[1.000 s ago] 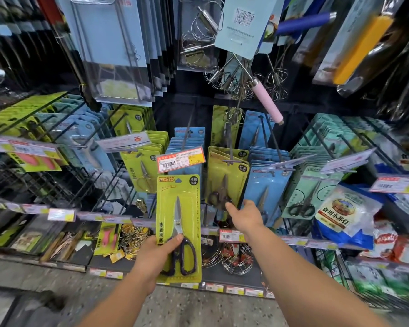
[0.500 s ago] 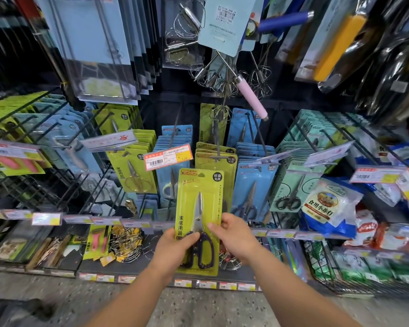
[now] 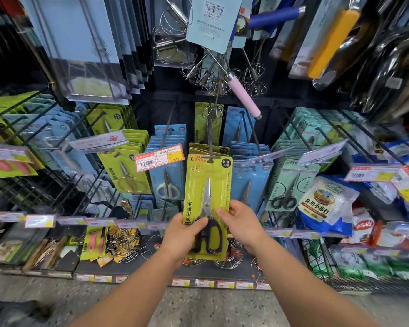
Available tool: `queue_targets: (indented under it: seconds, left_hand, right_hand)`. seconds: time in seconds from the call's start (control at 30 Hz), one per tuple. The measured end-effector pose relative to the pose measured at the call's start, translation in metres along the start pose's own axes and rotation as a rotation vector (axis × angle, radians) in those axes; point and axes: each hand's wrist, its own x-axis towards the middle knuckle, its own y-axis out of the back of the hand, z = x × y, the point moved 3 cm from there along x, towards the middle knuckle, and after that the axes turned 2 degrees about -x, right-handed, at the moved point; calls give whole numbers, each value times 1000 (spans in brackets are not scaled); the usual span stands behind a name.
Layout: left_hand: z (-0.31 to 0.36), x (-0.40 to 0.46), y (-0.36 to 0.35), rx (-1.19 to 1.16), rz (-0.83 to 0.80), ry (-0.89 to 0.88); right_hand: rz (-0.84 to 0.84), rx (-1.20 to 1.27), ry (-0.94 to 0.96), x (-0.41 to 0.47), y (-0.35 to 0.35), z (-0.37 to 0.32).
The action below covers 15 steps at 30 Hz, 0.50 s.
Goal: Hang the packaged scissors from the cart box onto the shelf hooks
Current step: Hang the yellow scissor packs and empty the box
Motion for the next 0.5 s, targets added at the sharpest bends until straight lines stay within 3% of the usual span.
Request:
queue_targets:
  seconds: [0.5]
  left_hand:
    - [11, 47, 0, 153, 140, 10]
  right_hand:
    - [97, -314, -18, 46, -5, -12]
